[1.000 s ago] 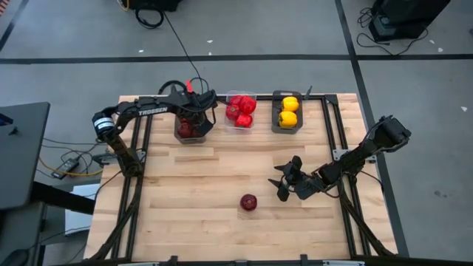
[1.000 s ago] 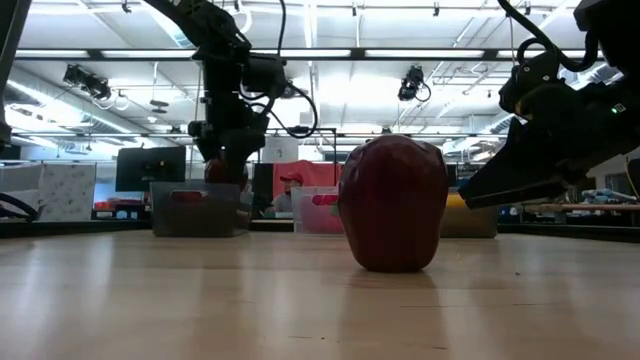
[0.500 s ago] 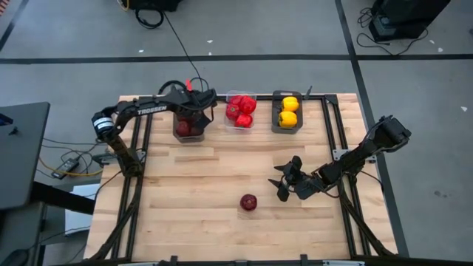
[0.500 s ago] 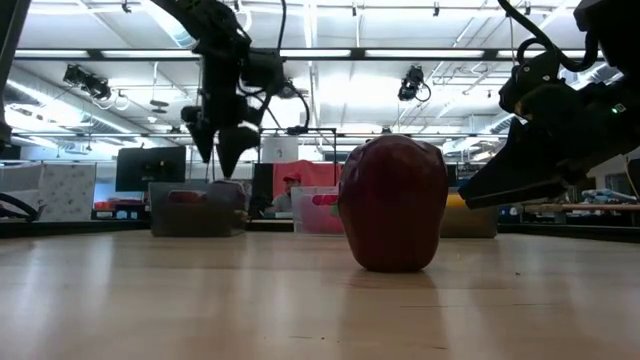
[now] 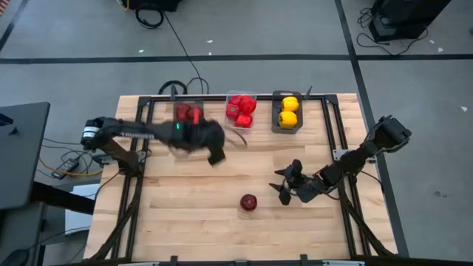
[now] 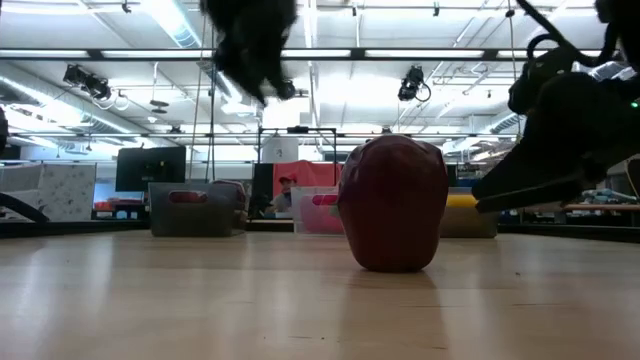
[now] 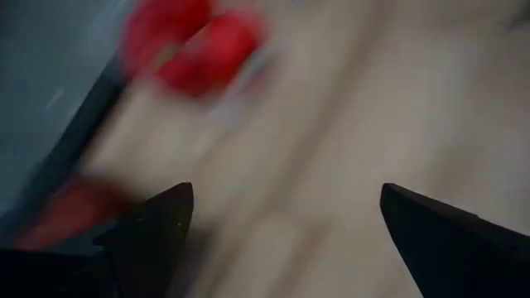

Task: Sort produce into baskets
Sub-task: Put the apple into the left black transparent bin

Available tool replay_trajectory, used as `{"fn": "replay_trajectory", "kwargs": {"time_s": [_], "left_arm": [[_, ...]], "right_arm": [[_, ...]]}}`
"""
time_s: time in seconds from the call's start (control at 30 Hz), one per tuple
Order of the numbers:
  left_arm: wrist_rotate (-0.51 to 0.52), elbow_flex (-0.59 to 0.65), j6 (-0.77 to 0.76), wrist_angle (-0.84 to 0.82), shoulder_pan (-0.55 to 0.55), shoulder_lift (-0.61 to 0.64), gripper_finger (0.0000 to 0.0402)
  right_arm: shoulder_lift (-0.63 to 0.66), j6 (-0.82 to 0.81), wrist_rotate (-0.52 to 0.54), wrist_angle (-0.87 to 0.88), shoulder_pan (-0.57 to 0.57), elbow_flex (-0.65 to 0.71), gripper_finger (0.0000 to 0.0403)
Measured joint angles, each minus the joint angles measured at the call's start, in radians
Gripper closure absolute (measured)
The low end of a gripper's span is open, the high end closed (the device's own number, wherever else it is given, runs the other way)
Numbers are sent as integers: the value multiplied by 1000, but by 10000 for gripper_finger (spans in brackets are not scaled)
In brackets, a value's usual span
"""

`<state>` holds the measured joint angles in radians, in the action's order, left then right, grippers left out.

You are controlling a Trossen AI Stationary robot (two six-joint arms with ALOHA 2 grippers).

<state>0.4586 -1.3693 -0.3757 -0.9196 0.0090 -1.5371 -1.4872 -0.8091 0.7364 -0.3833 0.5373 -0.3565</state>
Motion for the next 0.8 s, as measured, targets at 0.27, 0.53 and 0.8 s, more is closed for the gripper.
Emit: {"fn": "replay_trajectory", "kwargs": {"time_s": [0.27, 0.53, 0.8], "left_arm": [[-7, 0, 135, 544, -329, -136, 7], [-11, 0, 182, 896, -428, -338, 7], [-7, 1, 155, 878, -428, -451, 2]], "right_arm": [[0, -29, 42, -9, 66, 0, 95], [0, -39, 55, -6, 90, 0, 95], [0, -56, 55, -6, 112, 0, 95]]}}
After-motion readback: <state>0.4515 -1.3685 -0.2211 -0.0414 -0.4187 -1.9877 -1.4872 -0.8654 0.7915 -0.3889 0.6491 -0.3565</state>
